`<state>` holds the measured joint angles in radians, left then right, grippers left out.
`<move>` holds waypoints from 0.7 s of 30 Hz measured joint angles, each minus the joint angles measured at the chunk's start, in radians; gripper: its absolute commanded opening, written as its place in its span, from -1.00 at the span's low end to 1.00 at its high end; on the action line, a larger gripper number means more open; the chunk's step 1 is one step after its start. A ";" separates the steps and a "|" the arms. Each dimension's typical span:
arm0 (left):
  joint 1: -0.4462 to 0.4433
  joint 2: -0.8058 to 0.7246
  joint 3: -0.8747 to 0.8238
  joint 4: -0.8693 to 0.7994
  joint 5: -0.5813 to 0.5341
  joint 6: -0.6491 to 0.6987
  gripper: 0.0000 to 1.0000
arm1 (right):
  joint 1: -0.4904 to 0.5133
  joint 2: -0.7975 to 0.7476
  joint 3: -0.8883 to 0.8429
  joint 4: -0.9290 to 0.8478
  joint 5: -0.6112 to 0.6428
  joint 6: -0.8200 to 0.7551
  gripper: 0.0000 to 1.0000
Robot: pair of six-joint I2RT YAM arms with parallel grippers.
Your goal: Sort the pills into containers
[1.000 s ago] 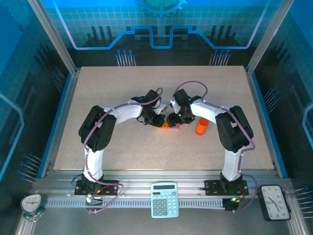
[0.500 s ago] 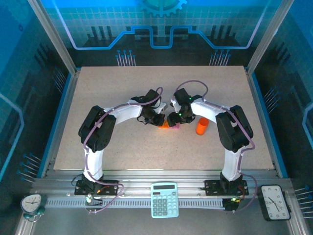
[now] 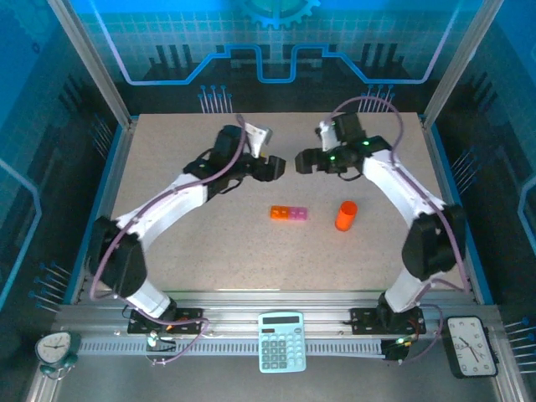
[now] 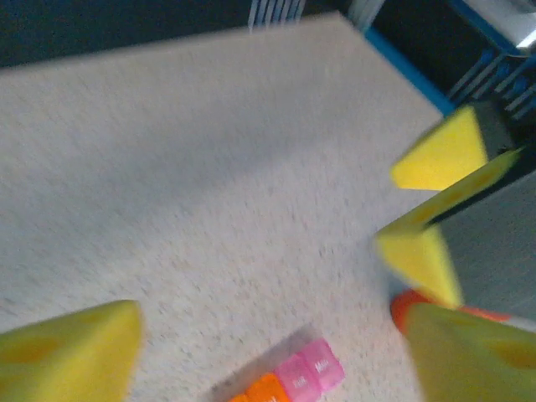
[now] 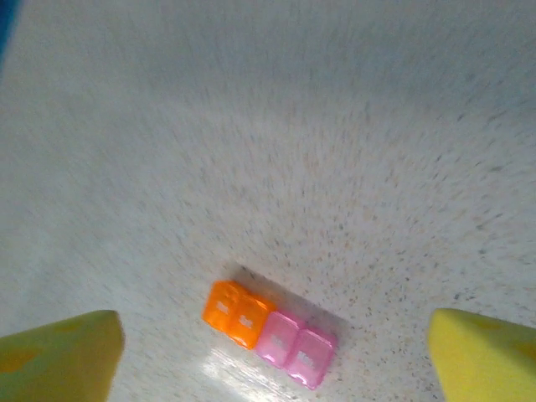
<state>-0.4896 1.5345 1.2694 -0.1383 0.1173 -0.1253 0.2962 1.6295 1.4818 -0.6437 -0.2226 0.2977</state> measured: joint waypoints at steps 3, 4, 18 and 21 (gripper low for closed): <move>0.040 -0.110 -0.072 0.063 -0.047 0.004 0.98 | -0.071 -0.127 -0.032 0.036 -0.002 0.016 1.00; 0.050 -0.137 -0.098 0.085 -0.070 0.016 0.98 | -0.093 -0.164 -0.047 0.047 0.004 0.017 1.00; 0.218 -0.408 -0.620 0.433 -0.295 0.232 0.98 | -0.247 -0.364 -0.447 0.264 0.366 0.091 0.99; 0.245 -0.414 -0.714 0.532 -0.312 0.277 0.98 | -0.247 -0.364 -0.515 0.322 0.436 0.090 0.99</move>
<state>-0.2447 1.1206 0.5556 0.3939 -0.1947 0.1516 0.0490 1.2655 0.9665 -0.3214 0.2138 0.3878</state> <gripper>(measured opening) 0.991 0.997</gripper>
